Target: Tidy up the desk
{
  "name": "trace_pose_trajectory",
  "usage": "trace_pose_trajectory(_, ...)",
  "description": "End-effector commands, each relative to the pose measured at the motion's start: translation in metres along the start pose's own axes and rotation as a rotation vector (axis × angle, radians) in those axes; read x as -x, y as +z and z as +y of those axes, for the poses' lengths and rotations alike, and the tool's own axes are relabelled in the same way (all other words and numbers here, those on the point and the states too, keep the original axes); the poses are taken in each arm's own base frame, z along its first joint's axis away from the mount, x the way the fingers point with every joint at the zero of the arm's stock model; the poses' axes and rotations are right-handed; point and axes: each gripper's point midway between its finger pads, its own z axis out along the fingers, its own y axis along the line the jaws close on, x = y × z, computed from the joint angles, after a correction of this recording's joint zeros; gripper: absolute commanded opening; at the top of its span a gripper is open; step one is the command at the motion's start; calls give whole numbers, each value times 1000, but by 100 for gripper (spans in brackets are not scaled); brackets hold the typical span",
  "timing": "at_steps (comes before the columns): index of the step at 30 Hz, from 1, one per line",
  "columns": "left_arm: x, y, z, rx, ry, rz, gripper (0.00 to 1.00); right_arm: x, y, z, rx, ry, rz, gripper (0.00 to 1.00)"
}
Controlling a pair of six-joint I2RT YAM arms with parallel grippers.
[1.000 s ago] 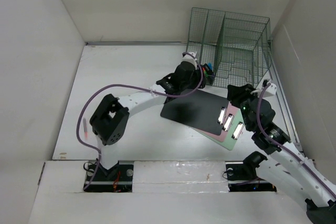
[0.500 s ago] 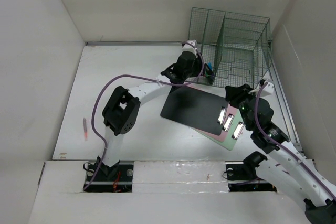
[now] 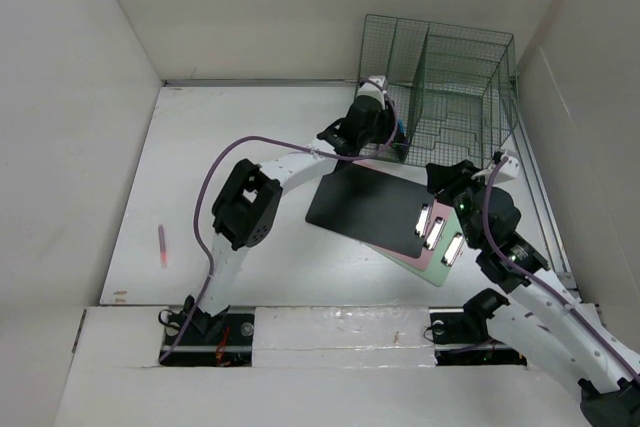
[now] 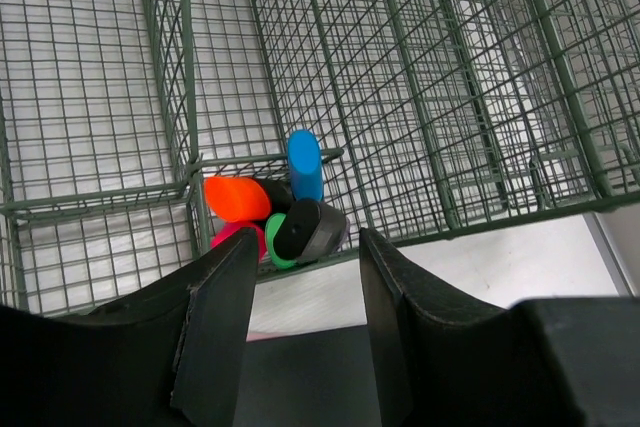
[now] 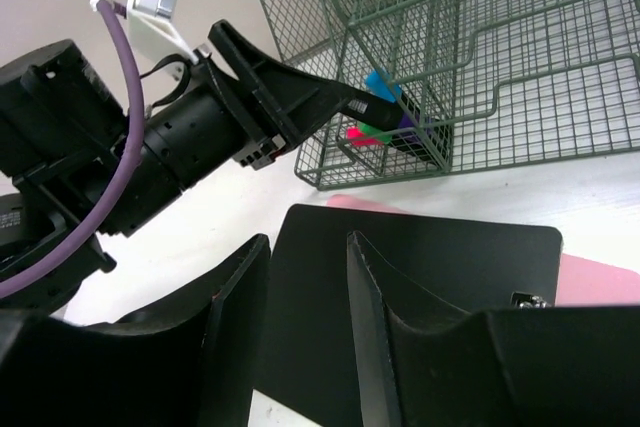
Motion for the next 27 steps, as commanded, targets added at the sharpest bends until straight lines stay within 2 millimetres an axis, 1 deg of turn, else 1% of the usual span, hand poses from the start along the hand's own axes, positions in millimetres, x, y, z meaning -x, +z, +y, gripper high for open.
trace_pose_trajectory(1,30,1,-17,-50,10,-66,41,12,2,11,43,12,-39,42)
trace_pose_trajectory(4,32,5,-18,-52,11,-73,40,11,2,12,50,11,-36,43)
trace_pose_trajectory(6,30,8,-16,-48,16,-69,39,10,2,13,56,11,-31,42)
trace_pose_trajectory(7,33,9,-18,-51,16,-77,39,11,2,14,59,12,-32,43)
trace_pose_trajectory(8,29,12,-16,-47,19,-71,39,10,2,14,59,12,-27,42)
trace_pose_trajectory(11,28,15,-15,-42,23,-72,32,11,2,15,63,12,-30,43)
trace_pose_trajectory(12,30,16,-14,-39,30,-77,24,10,1,15,64,12,-29,42)
trace_pose_trajectory(13,29,16,-14,-38,31,-74,24,11,1,15,65,13,-31,42)
trace_pose_trajectory(14,31,18,-13,-29,39,-81,19,11,1,15,65,14,-30,42)
trace_pose_trajectory(15,28,17,-13,-13,74,-67,10,11,1,15,64,15,-32,42)
trace_pose_trajectory(16,29,16,-22,-8,98,-75,5,12,1,15,65,14,-33,43)
trace_pose_trajectory(17,28,17,-17,36,126,-80,0,12,0,15,65,14,-33,43)
trace_pose_trajectory(18,22,16,-15,65,156,-61,0,13,0,15,64,16,-37,43)
trace_pose_trajectory(19,28,14,-12,89,194,-68,0,13,0,15,64,16,-37,43)
trace_pose_trajectory(20,25,13,-12,114,212,-65,0,13,0,15,65,16,-38,43)
trace_pose_trajectory(21,20,11,-6,137,227,-37,0,13,-1,15,66,17,-39,43)
trace_pose_trajectory(23,24,8,-4,154,237,-41,0,13,-1,14,65,18,-40,43)
trace_pose_trajectory(24,19,5,1,173,250,-13,0,14,-2,14,64,21,-42,43)
trace_pose_trajectory(25,15,3,-2,174,263,-4,0,14,-1,14,63,21,-43,43)
trace_pose_trajectory(26,17,2,2,195,278,-9,0,14,-2,14,64,24,-44,43)
trace_pose_trajectory(27,12,0,-2,202,298,0,0,13,-1,13,62,24,-44,43)
